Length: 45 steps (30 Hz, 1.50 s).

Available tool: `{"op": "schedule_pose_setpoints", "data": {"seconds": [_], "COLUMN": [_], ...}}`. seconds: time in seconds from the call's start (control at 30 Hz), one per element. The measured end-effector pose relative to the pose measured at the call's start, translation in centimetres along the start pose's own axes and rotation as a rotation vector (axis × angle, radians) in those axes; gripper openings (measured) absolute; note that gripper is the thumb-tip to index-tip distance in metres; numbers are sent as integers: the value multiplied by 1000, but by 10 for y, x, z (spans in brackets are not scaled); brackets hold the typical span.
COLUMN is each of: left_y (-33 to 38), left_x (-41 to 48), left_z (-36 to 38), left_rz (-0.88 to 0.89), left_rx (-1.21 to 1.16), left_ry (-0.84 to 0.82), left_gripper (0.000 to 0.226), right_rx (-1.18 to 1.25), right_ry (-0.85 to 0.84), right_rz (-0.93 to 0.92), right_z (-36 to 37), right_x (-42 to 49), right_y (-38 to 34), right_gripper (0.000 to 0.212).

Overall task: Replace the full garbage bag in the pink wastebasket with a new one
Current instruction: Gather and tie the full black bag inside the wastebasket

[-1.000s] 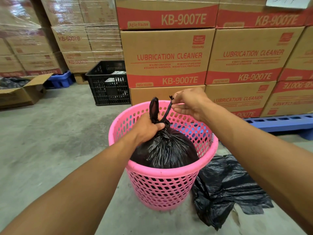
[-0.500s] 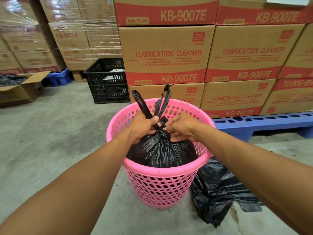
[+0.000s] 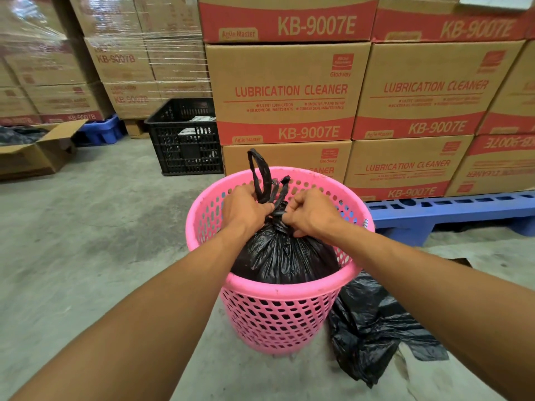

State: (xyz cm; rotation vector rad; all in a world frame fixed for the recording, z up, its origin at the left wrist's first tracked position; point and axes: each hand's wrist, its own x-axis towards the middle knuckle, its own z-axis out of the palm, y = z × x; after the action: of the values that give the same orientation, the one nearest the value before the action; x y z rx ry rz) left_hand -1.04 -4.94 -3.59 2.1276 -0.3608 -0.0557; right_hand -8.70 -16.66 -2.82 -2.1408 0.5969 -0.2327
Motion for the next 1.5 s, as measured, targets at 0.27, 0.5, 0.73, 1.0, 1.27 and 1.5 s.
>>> {"op": "schedule_pose_setpoints", "data": {"seconds": [0.27, 0.5, 0.73, 1.0, 1.27, 1.5], "left_y": [2, -4, -7, -5, 6, 11], "left_x": [-5, -3, -4, -5, -14, -9], "left_z": [-2, -5, -5, -3, -10, -6], "left_rz": [88, 114, 201, 248, 151, 86], "left_rx": [36, 34, 95, 12, -34, 106], "left_ry": [2, -198, -214, -226, -382, -407], "left_gripper": [21, 9, 17, 17, 17, 24], "right_rx": [-79, -29, -5, 32, 16, 33], "right_ry": [87, 103, 114, 128, 145, 165], "right_rz": [-100, -70, -31, -1, -2, 9], "right_z": [2, -1, -1, -2, 1, 3], "right_x": [0, 3, 2, 3, 6, 13], "right_y": [3, 6, 4, 3, 7, 10], "right_gripper": [17, 19, 12, 27, 23, 17]}}
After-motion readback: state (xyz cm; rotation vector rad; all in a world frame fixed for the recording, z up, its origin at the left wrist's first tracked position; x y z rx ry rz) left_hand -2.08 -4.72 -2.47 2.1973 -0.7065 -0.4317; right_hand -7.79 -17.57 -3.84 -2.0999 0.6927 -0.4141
